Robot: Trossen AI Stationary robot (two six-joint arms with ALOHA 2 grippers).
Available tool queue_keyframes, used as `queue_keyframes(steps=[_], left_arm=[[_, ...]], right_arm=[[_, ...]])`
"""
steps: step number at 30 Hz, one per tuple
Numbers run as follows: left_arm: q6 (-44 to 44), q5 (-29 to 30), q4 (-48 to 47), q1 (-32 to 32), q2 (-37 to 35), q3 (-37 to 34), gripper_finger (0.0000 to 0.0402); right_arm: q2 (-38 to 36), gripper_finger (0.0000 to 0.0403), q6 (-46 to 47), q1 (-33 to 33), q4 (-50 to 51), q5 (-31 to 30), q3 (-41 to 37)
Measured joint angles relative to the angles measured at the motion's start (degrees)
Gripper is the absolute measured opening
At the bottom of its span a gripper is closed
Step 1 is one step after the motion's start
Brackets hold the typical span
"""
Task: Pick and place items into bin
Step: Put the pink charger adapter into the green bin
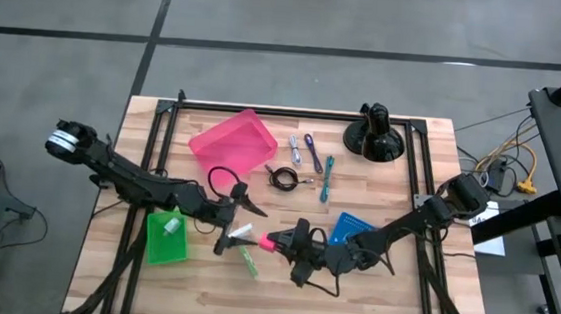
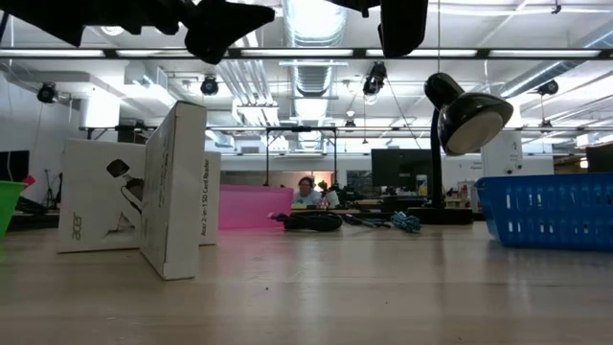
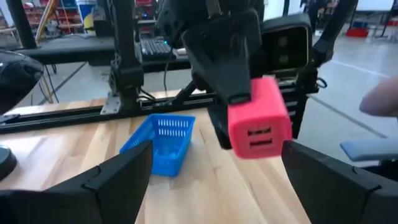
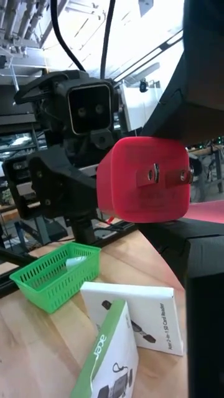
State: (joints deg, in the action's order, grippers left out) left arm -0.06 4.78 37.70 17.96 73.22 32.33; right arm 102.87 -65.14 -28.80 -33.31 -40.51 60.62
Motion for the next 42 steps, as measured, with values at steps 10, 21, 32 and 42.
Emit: queue_keyframes(steps=[10, 21, 32, 42], left_arm=[[-1.1, -4.5, 0.8, 0.0, 2.9, 1.5, 0.0338], [-1.1, -7.5, 1.0, -0.1, 2.9, 2.0, 0.0338], [-1.1, -7.5, 5.4, -0.7, 3.5, 2.4, 0.0338], [-1.1, -7.5, 5.4, -2.6, 3.6, 2.4, 0.0338]], right_arm=[[0.0, 0.0139, -0.5, 0.0, -0.1, 0.3, 0.0], [0.0, 0.0139, -0.9, 0.1, 0.3, -0.1, 0.0], [0.0, 0.0139, -1.3, 0.4, 0.0, 0.0, 0.1], [0.0, 0.0139, -3.0, 0.4, 0.0, 0.0, 1.6]])
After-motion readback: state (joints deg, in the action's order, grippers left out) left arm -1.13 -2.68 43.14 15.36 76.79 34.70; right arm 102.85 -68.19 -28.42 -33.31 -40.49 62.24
